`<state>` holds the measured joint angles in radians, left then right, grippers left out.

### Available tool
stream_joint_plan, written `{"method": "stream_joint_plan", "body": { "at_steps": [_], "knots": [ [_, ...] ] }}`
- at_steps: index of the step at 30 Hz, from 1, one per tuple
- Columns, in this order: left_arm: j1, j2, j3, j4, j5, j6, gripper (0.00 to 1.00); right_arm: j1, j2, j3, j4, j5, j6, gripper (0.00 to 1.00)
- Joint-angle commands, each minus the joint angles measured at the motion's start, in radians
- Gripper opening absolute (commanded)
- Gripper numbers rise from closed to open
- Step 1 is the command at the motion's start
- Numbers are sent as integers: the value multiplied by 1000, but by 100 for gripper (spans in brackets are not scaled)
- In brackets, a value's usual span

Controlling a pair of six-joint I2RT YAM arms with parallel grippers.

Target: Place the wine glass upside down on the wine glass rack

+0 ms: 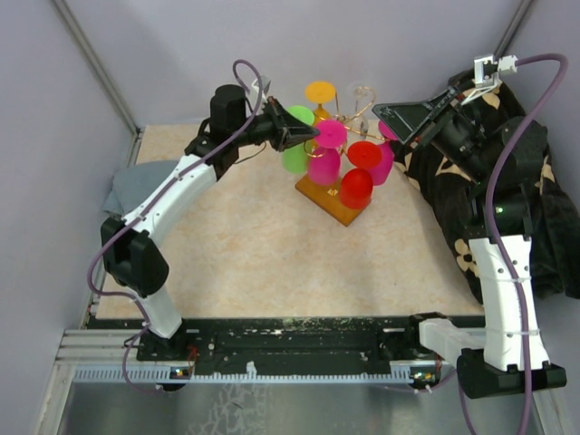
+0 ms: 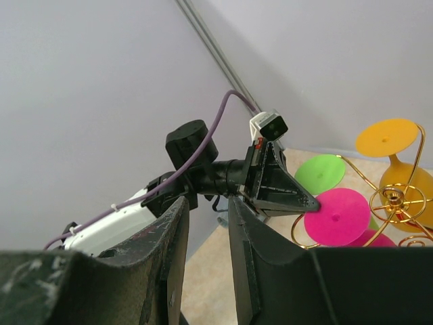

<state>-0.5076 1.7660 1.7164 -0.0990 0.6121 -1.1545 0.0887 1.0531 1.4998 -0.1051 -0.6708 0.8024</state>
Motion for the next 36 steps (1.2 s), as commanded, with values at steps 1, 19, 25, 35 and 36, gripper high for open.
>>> {"method": "stream_joint_plan", "body": {
  "at_steps": [1, 19, 25, 35, 36],
  "knots": [
    [26, -39, -29, 68, -23, -21, 0, -10, -9, 8, 47, 5, -17, 30],
    [70, -154, -150, 123, -8, -50, 0, -10, 23, -23, 119, -23, 33, 30],
    [71, -192, -199, 125, -9, -47, 0, -11, 22, -22, 120, -23, 34, 30],
    [66, -236, -252, 135, 4, -49, 0, -11, 21, -34, 138, -29, 54, 30],
    [62, -240, -256, 135, 6, -48, 0, -12, 21, -35, 140, -29, 56, 30]
  ]
}}
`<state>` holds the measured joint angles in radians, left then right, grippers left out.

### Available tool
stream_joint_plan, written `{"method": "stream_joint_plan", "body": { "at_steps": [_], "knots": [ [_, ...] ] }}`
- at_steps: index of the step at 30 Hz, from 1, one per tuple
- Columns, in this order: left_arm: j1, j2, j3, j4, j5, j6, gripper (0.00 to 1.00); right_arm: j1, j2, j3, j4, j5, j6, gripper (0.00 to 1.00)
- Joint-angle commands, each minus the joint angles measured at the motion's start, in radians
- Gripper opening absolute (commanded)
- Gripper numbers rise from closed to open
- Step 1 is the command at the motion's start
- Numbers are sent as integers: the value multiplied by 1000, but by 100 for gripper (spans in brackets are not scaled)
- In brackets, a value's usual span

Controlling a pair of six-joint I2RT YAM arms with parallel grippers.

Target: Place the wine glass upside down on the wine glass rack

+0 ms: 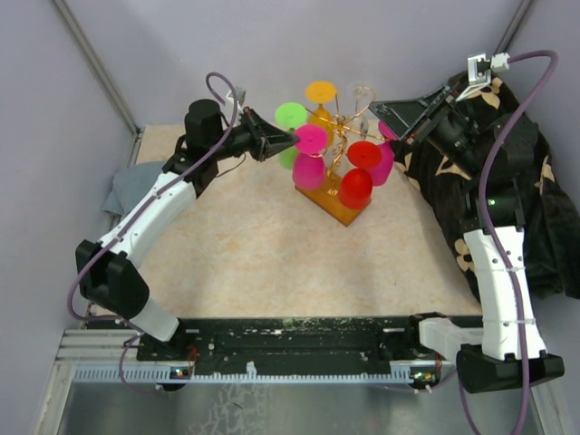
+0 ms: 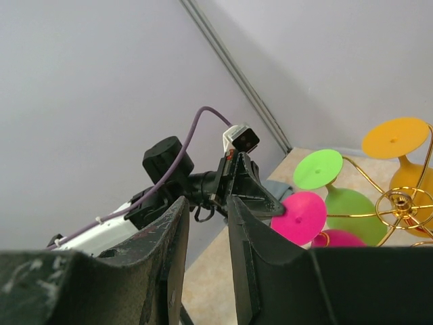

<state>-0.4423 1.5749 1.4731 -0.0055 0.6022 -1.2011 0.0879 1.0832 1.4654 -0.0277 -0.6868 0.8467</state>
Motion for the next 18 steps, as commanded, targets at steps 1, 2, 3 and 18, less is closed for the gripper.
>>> {"method": "stream_joint_plan", "body": {
  "at_steps": [1, 2, 3, 18],
  "knots": [
    [-6, -52, -18, 42, 18, 0, 0, -11, -9, -1, 64, -13, 13, 30],
    [-11, -54, -24, 42, 19, 2, 0, -10, -10, -2, 64, -13, 14, 30],
    [-16, -58, -32, 42, 19, 3, 0, -10, -10, -2, 66, -14, 16, 30],
    [-82, -40, -69, 54, 13, 15, 0, -10, -22, -13, 63, -13, 23, 30]
  ]
}}
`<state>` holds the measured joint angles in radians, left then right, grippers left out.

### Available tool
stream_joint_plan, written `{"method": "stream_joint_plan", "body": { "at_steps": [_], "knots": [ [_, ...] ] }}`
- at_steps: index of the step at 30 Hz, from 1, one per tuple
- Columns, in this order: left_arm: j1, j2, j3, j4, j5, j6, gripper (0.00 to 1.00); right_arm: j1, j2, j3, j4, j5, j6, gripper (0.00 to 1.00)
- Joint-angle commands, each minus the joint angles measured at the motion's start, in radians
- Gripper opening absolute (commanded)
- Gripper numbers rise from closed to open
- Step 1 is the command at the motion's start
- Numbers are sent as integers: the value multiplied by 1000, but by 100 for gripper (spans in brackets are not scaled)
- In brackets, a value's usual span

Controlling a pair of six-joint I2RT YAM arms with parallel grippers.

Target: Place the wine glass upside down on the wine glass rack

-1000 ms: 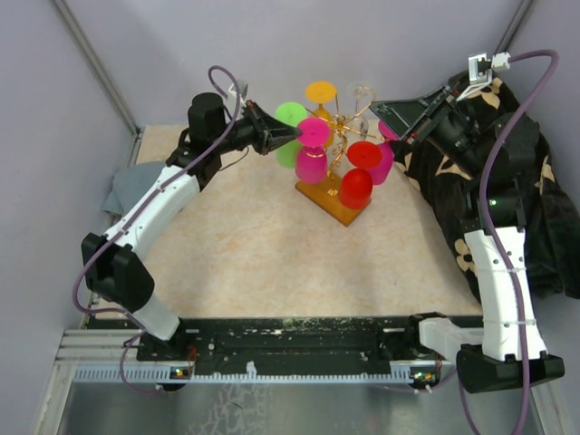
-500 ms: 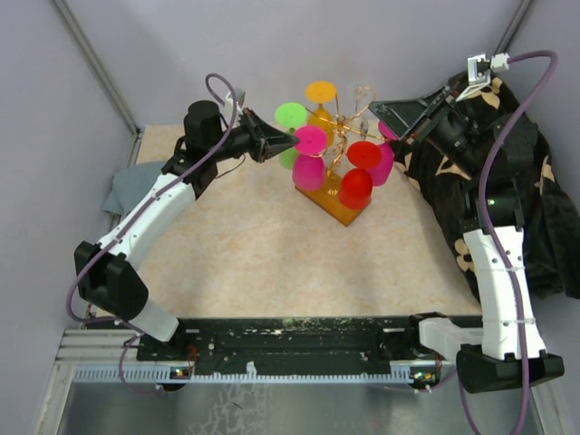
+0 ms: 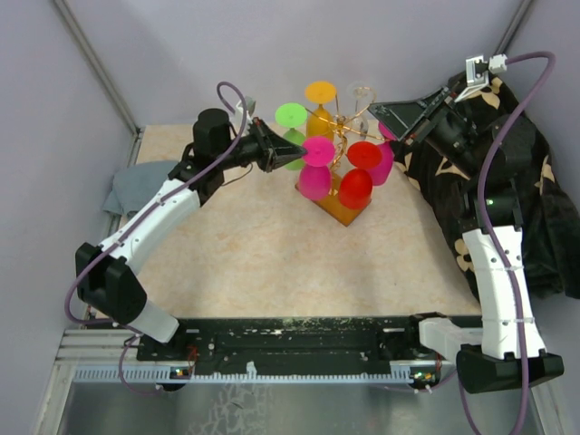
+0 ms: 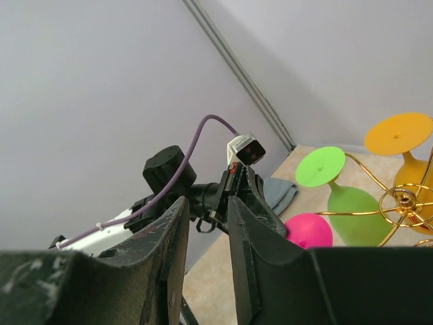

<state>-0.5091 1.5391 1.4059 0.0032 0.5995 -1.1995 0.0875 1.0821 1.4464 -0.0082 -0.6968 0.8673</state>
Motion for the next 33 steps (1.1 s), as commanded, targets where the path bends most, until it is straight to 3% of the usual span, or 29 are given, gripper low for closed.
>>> {"method": "stream_joint_plan", "body": {
  "at_steps": [1, 6, 11, 16, 19, 25, 33],
  "knots": [
    [-17, -1, -1, 46, 18, 16, 0, -10, -22, 6, 42, -2, 0, 30],
    [-19, 18, -15, 62, 38, 13, 2, -10, -27, -1, 37, 1, -3, 30],
    [-19, 17, -27, 68, 39, 14, 12, -9, -33, -11, 30, 4, -6, 30],
    [-19, 8, -27, 63, 41, 21, 34, -9, -33, -19, 30, 6, -7, 31],
    [-19, 2, -25, 56, 51, 33, 40, -9, -34, -23, 26, 11, -7, 41],
    [-17, -30, -17, 23, 67, 73, 55, -10, -35, -21, 3, 24, -30, 53],
    [-7, -115, 64, -152, -28, 283, 69, -10, -34, -28, -40, 48, -71, 68]
  ]
}}
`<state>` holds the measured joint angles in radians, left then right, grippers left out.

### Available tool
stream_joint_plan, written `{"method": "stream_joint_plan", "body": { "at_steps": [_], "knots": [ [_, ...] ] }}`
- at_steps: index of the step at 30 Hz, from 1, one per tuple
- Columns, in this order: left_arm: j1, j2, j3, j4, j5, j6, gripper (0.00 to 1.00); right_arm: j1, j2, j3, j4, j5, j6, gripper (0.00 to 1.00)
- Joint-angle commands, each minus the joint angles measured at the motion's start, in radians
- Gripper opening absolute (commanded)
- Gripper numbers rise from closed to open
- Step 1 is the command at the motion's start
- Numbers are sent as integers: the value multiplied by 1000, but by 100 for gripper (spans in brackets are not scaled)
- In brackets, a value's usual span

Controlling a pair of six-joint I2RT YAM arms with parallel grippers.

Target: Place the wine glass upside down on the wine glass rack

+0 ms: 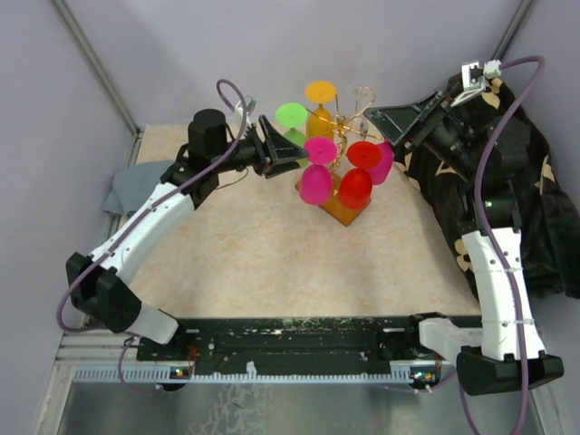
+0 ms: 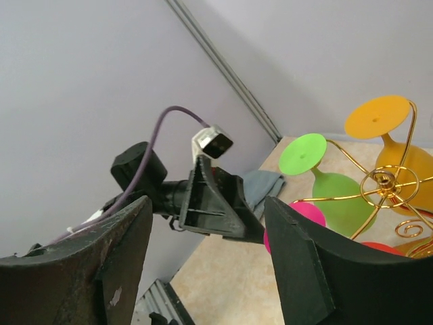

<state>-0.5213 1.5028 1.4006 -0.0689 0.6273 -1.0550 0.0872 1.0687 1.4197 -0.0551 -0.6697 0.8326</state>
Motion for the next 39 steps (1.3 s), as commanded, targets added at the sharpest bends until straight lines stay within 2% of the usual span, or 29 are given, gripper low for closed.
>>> {"method": "stream_joint_plan", "body": {
  "at_steps": [1, 2, 3, 4, 10, 11, 12, 24, 39],
  "knots": [
    [8, -90, 80, -96, -66, 160, 69, -10, -20, -4, 4, 23, -36, 68],
    [11, -97, 94, -113, -74, 178, 70, -10, -20, -6, 2, 25, -38, 70],
    [14, -105, 105, -128, -79, 197, 71, -9, -17, -8, 1, 25, -39, 78],
    [18, -109, 115, -146, -85, 216, 72, -9, -14, -9, 1, 25, -41, 81],
    [46, -144, 149, -229, -111, 305, 89, -10, -12, -14, -45, 51, -78, 82],
    [50, -152, 145, -230, -110, 307, 96, -10, -13, -16, -49, 53, -81, 82],
    [54, -157, 140, -232, -112, 311, 99, -10, -15, -16, -54, 58, -84, 82],
    [100, -205, 63, -213, -81, 297, 99, -10, -5, 53, -205, 129, -174, 83],
    [113, -207, 47, -180, -70, 271, 99, -10, -25, 57, -200, 144, -187, 85]
  ]
}}
